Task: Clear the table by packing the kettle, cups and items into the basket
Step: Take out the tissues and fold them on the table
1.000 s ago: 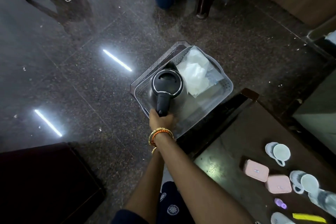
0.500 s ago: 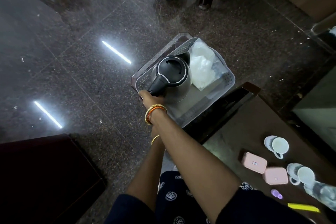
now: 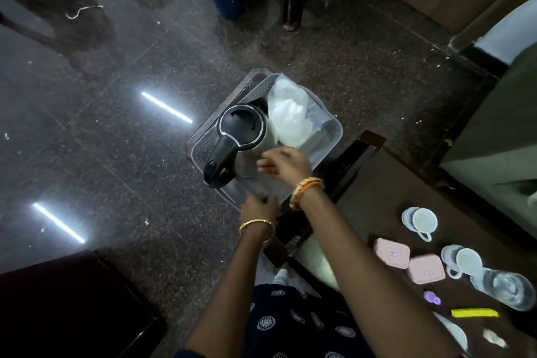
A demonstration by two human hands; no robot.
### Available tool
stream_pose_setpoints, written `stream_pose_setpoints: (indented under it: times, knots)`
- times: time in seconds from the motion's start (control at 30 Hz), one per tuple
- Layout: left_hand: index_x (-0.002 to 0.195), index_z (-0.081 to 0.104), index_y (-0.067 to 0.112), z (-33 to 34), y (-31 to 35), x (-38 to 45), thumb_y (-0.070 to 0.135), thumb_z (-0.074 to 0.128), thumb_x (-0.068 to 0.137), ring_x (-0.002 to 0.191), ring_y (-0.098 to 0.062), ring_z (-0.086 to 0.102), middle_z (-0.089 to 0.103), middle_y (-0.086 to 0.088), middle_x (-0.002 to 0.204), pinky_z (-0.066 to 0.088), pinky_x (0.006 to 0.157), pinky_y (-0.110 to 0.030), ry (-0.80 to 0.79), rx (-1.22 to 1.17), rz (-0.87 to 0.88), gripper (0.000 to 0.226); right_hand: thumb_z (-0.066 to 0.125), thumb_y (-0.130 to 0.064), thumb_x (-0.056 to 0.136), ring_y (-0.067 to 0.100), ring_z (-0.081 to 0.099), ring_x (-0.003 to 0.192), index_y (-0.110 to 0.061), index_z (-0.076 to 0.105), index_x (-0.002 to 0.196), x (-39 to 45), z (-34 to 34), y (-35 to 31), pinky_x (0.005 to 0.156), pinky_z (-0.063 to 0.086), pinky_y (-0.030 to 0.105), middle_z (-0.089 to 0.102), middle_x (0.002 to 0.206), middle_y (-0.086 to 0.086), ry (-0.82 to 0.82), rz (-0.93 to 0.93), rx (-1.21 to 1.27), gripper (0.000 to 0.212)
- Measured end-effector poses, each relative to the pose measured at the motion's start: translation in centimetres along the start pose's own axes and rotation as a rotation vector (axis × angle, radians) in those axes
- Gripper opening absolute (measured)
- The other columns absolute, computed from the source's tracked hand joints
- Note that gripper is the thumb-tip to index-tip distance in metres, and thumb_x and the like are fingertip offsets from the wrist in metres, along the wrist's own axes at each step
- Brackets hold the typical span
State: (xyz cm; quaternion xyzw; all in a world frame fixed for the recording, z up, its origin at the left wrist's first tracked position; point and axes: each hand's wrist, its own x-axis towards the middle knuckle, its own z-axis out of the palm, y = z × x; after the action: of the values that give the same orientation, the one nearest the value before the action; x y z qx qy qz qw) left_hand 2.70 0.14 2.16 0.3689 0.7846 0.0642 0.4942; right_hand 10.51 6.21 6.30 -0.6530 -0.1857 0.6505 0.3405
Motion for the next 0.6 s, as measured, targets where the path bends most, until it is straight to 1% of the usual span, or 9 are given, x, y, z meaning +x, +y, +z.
stream_pose_setpoints:
  times: [0.07, 0.13, 0.23, 0.3, 0.4, 0.43, 0.5, 0.53, 0.6]
  knots:
    - [0.063, 0.065, 0.004, 1.1, 3.3, 0.3, 0.026, 0.05, 0.093, 0.059, -0.02, 0.065, 0.07, -0.016, 0.063, 0.048, 0.063, -0.029, -0.072, -0.222, 0.115, 0.04, 0.054, -0.003, 0.086, 0.005, 0.058, 0.036, -0.01, 0.057, 0.065, 1.6, -4.2, -1.0, 0.041, 0.048, 0.015, 0.063, 0.04, -0.003, 0.178, -0.044, 0.037, 0.022]
    - [0.083, 0.067, -0.002, 2.4, 7.1, 1.7, 0.021, 0.047, 0.094, 0.077, -0.026, 0.064, 0.071, -0.026, 0.089, 0.054, 0.076, -0.039, -0.101, -0.247, 0.227, 0.032, 0.053, -0.005, 0.086, 0.009, 0.06, 0.041, -0.009, 0.057, 0.063, 4.3, -7.2, -1.7, 0.047, 0.051, 0.021, 0.063, 0.04, -0.003, 0.287, -0.015, 0.06, 0.024]
    - [0.11, 0.063, 0.002, 3.6, 11.6, 4.2, 0.023, 0.041, 0.095, 0.107, -0.032, 0.06, 0.065, -0.021, 0.118, 0.046, 0.093, -0.039, -0.127, -0.176, 0.28, 0.033, 0.059, -0.009, 0.083, 0.016, 0.05, 0.051, -0.01, 0.053, 0.06, 9.0, -8.6, -2.0, 0.051, 0.042, 0.026, 0.054, 0.048, 0.002, 0.3, 0.087, 0.078, 0.024]
    - [0.119, 0.057, 0.005, 4.2, 13.3, 6.4, 0.029, 0.036, 0.096, 0.116, -0.035, 0.054, 0.057, -0.02, 0.129, 0.041, 0.097, -0.039, -0.143, -0.108, 0.263, 0.039, 0.067, -0.019, 0.079, 0.016, 0.042, 0.051, -0.012, 0.051, 0.071, 11.5, -9.0, -1.8, 0.046, 0.037, 0.026, 0.046, 0.052, 0.002, 0.288, 0.159, 0.062, 0.019]
    - [0.127, 0.052, 0.007, 4.5, 14.3, 9.6, 0.035, 0.032, 0.097, 0.122, -0.038, 0.05, 0.052, -0.02, 0.137, 0.04, 0.106, -0.043, -0.135, -0.053, 0.224, 0.045, 0.07, -0.036, 0.075, 0.019, 0.053, 0.048, -0.01, 0.055, 0.09, 13.7, -9.1, -1.8, 0.045, 0.04, 0.024, 0.056, 0.055, 0.005, 0.267, 0.195, -0.012, 0.033]
    - [0.127, 0.052, 0.008, 4.6, 14.6, 10.3, 0.035, 0.032, 0.097, 0.122, -0.039, 0.049, 0.051, -0.02, 0.137, 0.039, 0.106, -0.044, -0.13, -0.039, 0.218, 0.045, 0.067, -0.038, 0.077, 0.023, 0.06, 0.061, -0.007, 0.059, 0.099, 14.4, -9.2, -1.7, 0.054, 0.044, 0.024, 0.065, 0.07, 0.007, 0.279, 0.168, -0.037, 0.039]
    - [0.128, 0.05, 0.007, 4.6, 15.1, 11.2, 0.036, 0.033, 0.097, 0.123, -0.039, 0.048, 0.05, -0.02, 0.138, 0.041, 0.106, -0.047, -0.154, -0.041, 0.216, 0.046, 0.061, -0.039, 0.082, 0.028, 0.059, 0.095, -0.005, 0.058, 0.117, 15.6, -9.6, -1.4, 0.075, 0.041, 0.027, 0.063, 0.108, 0.012, 0.319, 0.117, -0.125, 0.049]
    - [0.129, 0.048, 0.006, 4.7, 15.3, 11.5, 0.038, 0.034, 0.097, 0.123, -0.039, 0.048, 0.049, -0.02, 0.138, 0.041, 0.106, -0.048, -0.172, -0.059, 0.207, 0.047, 0.061, -0.036, 0.082, 0.028, 0.057, 0.099, -0.007, 0.06, 0.114, 15.8, -9.7, -1.3, 0.08, 0.041, 0.029, 0.061, 0.112, 0.012, 0.337, 0.094, -0.138, 0.043]
    - [0.129, 0.046, 0.005, 4.7, 15.8, 11.7, 0.046, 0.036, 0.095, 0.122, -0.038, 0.049, 0.05, -0.02, 0.136, 0.042, 0.105, -0.05, -0.196, -0.063, 0.18, 0.054, 0.065, -0.026, 0.078, 0.025, 0.055, 0.087, -0.011, 0.065, 0.082, 15.4, -9.8, -1.3, 0.084, 0.049, 0.037, 0.062, 0.091, 0.013, 0.358, 0.068, -0.08, 0.016]
